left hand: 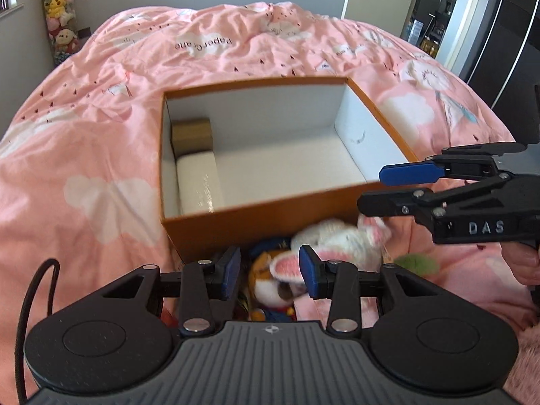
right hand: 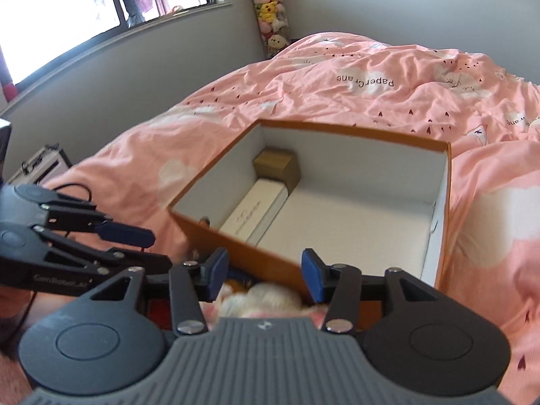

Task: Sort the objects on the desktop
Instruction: 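Grasp the raccoon plush with the left tool while the right tool grasps the crocheted bunny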

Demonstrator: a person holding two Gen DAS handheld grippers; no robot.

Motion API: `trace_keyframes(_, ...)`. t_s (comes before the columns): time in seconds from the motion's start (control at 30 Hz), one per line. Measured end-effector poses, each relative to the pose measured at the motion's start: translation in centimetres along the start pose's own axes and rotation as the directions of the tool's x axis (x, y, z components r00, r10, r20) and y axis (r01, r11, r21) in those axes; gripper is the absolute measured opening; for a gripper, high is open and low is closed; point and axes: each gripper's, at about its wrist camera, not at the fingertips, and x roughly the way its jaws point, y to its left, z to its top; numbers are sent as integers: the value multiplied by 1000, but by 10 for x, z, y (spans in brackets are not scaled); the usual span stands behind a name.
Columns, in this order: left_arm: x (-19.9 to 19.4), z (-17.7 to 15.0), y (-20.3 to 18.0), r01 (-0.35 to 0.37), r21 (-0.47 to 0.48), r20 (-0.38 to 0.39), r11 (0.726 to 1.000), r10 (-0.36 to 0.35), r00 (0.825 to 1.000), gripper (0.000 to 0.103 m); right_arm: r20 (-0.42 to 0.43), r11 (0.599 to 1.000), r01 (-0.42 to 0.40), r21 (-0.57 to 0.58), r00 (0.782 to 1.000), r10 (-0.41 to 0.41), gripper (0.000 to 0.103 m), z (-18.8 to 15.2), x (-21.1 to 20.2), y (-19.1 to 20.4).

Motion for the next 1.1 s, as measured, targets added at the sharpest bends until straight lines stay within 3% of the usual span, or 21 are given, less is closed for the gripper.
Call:
trace_keyframes(0.17, 4, -17, -4, -2, -5, -14, 1000, 2, 1000, 45, -7, 996, 30, -83, 1000, -31, 61, -29, -4, 17)
trace_keyframes(0.33, 6, -21, -3, -48, -16, -17, 999, 47, 999, 45, -82, 987, 106, -119, 990, -116, 66, -50, 8, 22)
trace_keyframes(0.43, 9, -22, -2, -37, -22, -27, 999, 37, 999, 45, -113, 997, 48, -55, 992, -54, 65, -57, 14, 15)
trace_keyframes(0.7, 27, -29, -1, -46, -18, -55, 999, 45, 998, 48, -84, 998, 45, -45, 995, -49, 65, -44, 39, 15)
trace_keyframes(0.77, 31, -30, 0, -44, -21, -61, 999, 43, 997, 48, -85, 997, 50, -51, 995, -54, 64, -45, 43, 16)
trace_keyframes(0.83, 33, -31, 0, -43, -21, -67, 999, 42, 997, 48, -65, 998, 41, -38, 997, -44, 52, -44, 38, 15)
trace_keyframes(1.1, 31, -30, -6, -44, 2, -59, 999, 44, 997, 50, -11, 995, 50, 86, 999, -49, 48, -28, -14, -8)
